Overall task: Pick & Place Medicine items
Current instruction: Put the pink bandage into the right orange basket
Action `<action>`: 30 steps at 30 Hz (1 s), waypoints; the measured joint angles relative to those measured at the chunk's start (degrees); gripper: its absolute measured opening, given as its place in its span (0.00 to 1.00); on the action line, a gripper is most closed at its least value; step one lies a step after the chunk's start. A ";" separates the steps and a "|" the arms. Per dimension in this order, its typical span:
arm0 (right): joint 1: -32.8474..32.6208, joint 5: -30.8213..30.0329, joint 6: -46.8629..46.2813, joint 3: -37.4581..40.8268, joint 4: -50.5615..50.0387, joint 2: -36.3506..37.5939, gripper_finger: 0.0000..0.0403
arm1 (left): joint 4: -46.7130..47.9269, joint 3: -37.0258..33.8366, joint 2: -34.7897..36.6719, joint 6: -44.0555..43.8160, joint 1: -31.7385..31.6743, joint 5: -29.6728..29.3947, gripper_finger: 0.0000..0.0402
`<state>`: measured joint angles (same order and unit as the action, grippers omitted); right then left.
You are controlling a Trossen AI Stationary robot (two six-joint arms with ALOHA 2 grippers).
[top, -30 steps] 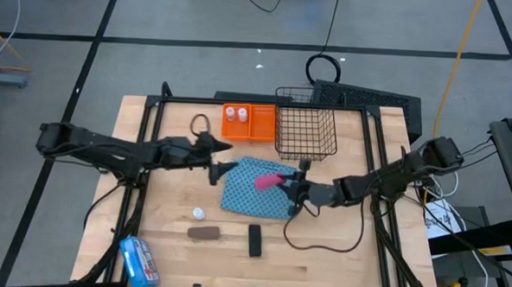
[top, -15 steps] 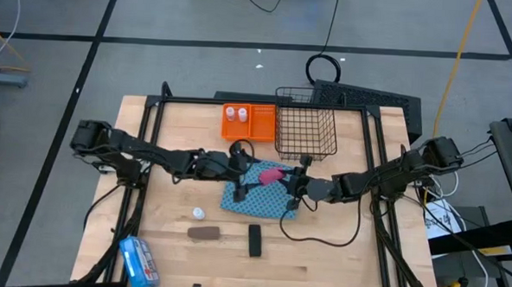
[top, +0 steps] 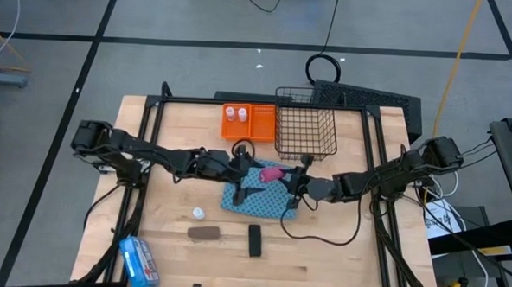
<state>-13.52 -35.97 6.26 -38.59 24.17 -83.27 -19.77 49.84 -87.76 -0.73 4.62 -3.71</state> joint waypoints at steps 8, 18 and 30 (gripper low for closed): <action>0.05 0.44 0.24 0.09 2.24 0.04 0.24 | -0.91 0.00 -0.12 -2.81 0.11 -3.97 0.90; 0.13 2.96 0.47 0.09 5.80 0.01 0.24 | -1.27 -0.02 -0.90 -4.17 -0.09 -9.69 0.90; 0.11 5.25 0.44 0.11 5.56 -0.28 0.24 | -2.11 -0.02 -0.90 -9.30 -1.62 -2.86 0.52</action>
<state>-13.41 -30.72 6.70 -38.48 29.74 -83.55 -21.88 49.82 -88.66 -10.03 3.00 -6.57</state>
